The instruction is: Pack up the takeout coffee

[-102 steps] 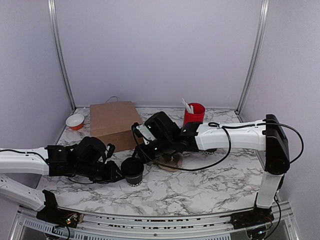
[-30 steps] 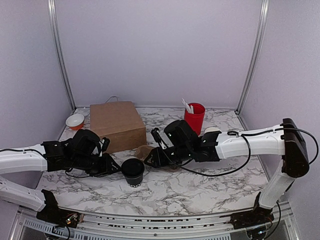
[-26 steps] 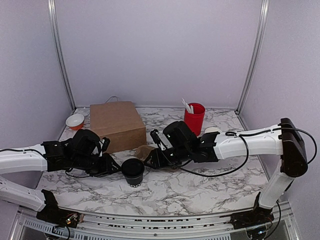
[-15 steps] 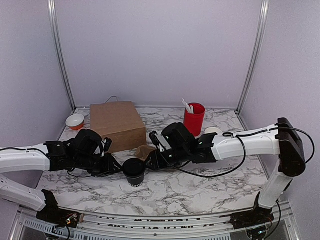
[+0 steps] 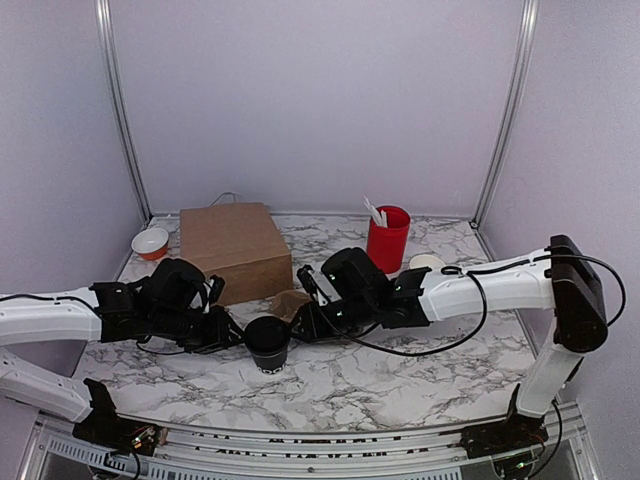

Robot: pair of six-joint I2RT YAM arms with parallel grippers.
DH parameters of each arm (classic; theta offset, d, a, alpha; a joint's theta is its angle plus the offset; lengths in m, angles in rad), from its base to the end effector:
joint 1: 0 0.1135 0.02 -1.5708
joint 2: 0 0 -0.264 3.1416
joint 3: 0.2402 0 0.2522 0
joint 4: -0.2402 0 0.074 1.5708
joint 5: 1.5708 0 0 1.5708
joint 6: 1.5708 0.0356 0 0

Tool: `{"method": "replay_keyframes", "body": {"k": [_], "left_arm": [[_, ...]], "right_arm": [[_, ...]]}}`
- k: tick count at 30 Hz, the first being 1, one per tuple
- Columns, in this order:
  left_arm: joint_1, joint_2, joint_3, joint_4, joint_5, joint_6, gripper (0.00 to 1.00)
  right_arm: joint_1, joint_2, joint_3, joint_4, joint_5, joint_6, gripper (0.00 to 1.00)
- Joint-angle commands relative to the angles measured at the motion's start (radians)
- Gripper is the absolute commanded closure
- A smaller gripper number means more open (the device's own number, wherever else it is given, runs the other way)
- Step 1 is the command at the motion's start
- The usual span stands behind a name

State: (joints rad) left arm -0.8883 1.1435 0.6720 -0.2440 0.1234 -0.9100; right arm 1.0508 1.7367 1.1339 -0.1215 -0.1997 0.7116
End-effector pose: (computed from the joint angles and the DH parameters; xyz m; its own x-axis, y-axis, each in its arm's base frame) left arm 0.1471 -0.1879 0.2242 -0.9082 -0.1248 -0.3995 0.1820 0.7418 -0.6454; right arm 0.1832 0.3341 0.2123 -0.8530 -0.2016 -0.4814 -0.4850 0.6467 0.5887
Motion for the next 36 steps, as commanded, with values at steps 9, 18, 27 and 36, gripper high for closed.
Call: {"method": "replay_keyframes", "body": {"k": [9,18,27,36], "left_arm": [[-0.007,0.059,-0.091,0.028,0.001,-0.012,0.81],[-0.019,0.077,-0.174,0.041,-0.012,-0.036,0.84],[-0.028,0.073,-0.182,0.052,-0.017,-0.050,0.85],[-0.028,0.027,-0.081,-0.009,-0.052,-0.020,0.85]], "right_arm": [[0.032,0.036,-0.046,-0.051,0.095,0.007,0.72],[0.085,0.078,-0.111,-0.032,0.111,0.043,0.76],[0.100,0.080,-0.137,-0.042,0.116,0.058,0.78],[0.095,-0.029,-0.041,-0.079,0.209,0.052,0.78]]}}
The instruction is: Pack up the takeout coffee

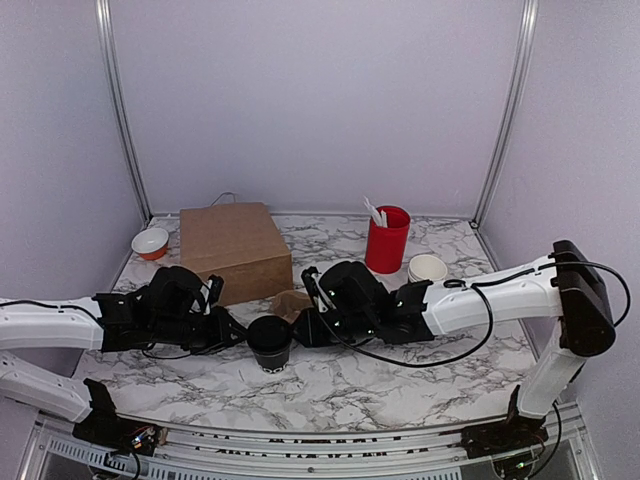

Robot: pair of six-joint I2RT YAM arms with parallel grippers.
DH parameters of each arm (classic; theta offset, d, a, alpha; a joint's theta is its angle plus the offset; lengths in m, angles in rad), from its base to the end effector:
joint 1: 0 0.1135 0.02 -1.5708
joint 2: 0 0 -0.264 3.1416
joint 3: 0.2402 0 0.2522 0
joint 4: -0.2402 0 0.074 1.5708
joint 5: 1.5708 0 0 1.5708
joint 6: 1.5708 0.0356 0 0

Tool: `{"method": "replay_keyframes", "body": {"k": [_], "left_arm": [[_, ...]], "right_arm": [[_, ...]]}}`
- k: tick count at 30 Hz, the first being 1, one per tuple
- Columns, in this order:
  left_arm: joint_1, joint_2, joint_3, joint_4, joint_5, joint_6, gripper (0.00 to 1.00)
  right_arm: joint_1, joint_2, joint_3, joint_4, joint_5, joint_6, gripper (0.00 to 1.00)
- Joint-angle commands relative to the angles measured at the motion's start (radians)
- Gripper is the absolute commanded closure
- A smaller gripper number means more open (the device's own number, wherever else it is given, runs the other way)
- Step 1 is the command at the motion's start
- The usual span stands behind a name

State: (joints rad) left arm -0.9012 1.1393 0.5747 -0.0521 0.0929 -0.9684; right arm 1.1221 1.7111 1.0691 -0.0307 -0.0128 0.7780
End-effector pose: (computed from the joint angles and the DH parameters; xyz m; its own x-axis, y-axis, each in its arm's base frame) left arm 0.1451 -0.1886 0.2096 -0.8854 -0.2034 -0.4180 0.1732 0.6902 -0.7026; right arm 0.1622 0.3379 0.2080 -0.8279 -0.1018 -0.5515 -0.4551 0.6966 0.5546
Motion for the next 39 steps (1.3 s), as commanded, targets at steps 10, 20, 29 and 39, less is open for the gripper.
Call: {"method": "replay_keyframes", "body": {"k": [10,20,29,39], "left_arm": [[-0.015,0.025,0.142,-0.243,-0.041,0.085,0.84],[-0.015,0.037,0.211,-0.243,-0.040,0.109,0.84],[-0.015,0.028,0.242,-0.253,-0.069,0.126,0.84],[-0.015,0.004,0.254,-0.276,-0.088,0.147,0.80]], "right_arm": [[0.013,-0.009,0.159,-0.192,0.066,-0.051,0.77],[0.001,-0.026,0.166,-0.209,0.087,-0.063,0.76],[0.000,-0.041,0.184,-0.243,0.122,-0.096,0.74],[0.001,-0.045,0.200,-0.258,0.126,-0.143,0.70]]}}
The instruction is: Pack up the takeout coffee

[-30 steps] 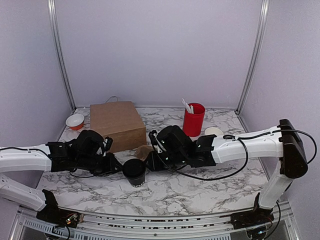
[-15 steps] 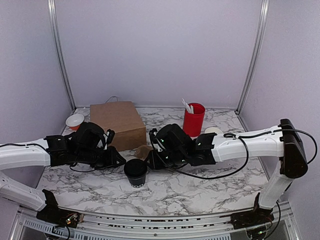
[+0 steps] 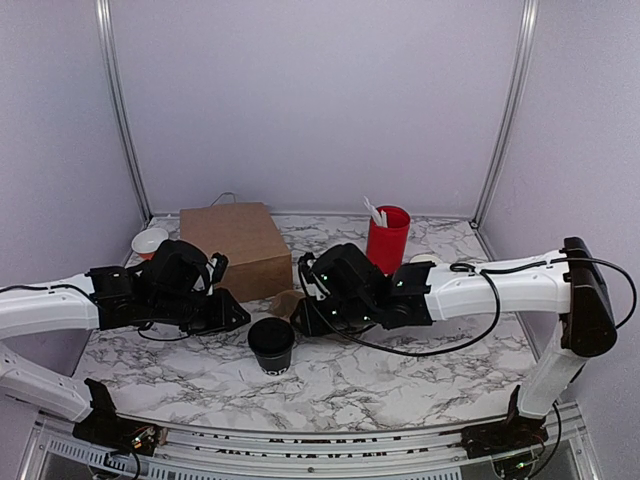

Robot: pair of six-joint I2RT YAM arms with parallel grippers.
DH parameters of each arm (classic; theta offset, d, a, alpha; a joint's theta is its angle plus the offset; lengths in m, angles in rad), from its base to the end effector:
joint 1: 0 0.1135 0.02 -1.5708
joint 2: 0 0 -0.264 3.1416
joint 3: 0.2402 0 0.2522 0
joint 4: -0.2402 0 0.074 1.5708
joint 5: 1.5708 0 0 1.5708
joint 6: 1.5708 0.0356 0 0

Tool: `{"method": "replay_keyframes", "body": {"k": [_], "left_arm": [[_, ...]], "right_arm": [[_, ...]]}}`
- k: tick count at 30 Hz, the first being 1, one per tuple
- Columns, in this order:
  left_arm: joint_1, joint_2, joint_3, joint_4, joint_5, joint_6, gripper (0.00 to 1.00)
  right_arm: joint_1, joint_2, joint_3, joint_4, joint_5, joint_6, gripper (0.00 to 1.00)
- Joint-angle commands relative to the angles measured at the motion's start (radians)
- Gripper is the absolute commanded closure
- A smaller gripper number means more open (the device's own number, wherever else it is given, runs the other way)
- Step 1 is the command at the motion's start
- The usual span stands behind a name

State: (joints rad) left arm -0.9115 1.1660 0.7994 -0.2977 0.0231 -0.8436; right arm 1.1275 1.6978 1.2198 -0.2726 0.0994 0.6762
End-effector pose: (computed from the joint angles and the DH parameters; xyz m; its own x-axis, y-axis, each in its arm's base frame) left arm 0.1540 -0.2001 0.2568 -0.8497 -0.1228 -0.5128 0.2506 0.7616 -0.5976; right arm 0.1656 0.3405 0.2413 -0.7713 -0.1724 -0.6127 -0.4937 0.7696 0.4049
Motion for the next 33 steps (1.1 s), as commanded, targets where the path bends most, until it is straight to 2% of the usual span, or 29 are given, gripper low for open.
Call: {"method": "replay_keyframes", "body": {"k": [1,11,16,20,24,26,33], "left_arm": [[-0.004,-0.023,0.028,-0.030,-0.016,0.024,0.79],[-0.012,-0.030,0.017,-0.030,0.014,0.021,0.79],[-0.025,-0.030,0.014,-0.031,0.011,0.015,0.79],[-0.032,-0.038,0.006,-0.031,0.003,0.008,0.78],[-0.032,-0.063,0.001,-0.037,-0.035,-0.005,0.75],[-0.031,-0.081,0.006,-0.047,-0.063,-0.010,0.74],[-0.023,-0.140,0.017,-0.091,-0.163,-0.015,0.68]], "right_arm": [[-0.004,-0.030,0.053,-0.016,0.010,-0.050,0.69],[-0.003,-0.011,0.109,-0.066,-0.011,-0.143,0.64],[0.001,0.007,0.143,-0.079,-0.041,-0.212,0.58],[0.008,0.021,0.172,-0.096,-0.059,-0.258,0.48],[0.021,0.037,0.202,-0.116,-0.070,-0.307,0.29],[0.028,0.046,0.219,-0.129,-0.065,-0.323,0.24],[0.044,0.056,0.246,-0.149,-0.057,-0.341,0.16]]}}
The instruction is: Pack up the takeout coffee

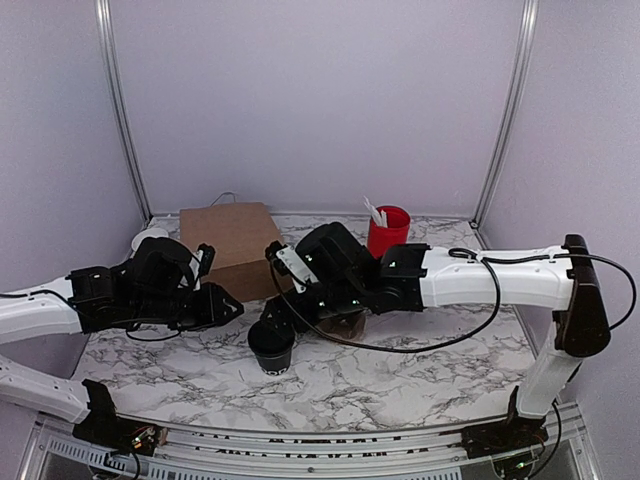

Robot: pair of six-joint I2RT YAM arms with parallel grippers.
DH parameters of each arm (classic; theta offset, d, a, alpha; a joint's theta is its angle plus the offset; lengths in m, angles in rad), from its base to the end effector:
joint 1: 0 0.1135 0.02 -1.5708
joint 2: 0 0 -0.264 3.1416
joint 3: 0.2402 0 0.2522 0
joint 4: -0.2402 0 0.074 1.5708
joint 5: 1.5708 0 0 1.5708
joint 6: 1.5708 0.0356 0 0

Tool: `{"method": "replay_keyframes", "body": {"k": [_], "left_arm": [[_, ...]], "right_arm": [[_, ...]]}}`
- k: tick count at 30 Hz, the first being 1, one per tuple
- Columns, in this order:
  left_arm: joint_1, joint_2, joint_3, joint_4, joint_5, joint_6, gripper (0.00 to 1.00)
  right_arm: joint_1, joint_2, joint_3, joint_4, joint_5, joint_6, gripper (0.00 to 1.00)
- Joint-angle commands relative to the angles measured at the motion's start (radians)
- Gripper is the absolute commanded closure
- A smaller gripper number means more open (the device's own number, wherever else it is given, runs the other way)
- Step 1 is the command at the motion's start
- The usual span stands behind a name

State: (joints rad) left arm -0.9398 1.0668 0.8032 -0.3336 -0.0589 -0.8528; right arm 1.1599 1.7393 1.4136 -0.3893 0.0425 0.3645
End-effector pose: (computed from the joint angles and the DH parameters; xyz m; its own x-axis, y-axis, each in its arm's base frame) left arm 0.1405 -0.1887 0.2772 -0.8037 -0.1744 -0.5689 0.2616 0.7552 -0.6010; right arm 0.1605 0.3645 0.2804 -0.5666 -0.4088 -0.7154 -0.7504 0.6146 0.2432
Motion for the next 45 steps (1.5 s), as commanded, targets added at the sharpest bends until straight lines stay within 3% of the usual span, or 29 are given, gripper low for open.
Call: {"method": "replay_keyframes", "body": {"k": [1,8,19,45], "left_arm": [[0.008,-0.055,0.012,-0.060,-0.094,-0.007,0.66],[0.022,-0.114,0.003,-0.074,-0.149,-0.017,0.54],[0.025,-0.145,-0.010,-0.081,-0.180,-0.026,0.02],[0.070,-0.205,-0.052,-0.085,-0.190,-0.026,0.01]], "right_arm": [[0.014,0.016,0.055,-0.037,0.001,-0.034,0.15],[0.022,0.033,0.068,-0.050,-0.016,-0.048,0.14],[0.038,0.103,0.141,-0.117,-0.005,-0.059,0.13],[0.107,0.262,0.328,-0.310,0.191,-0.034,0.17]]}}
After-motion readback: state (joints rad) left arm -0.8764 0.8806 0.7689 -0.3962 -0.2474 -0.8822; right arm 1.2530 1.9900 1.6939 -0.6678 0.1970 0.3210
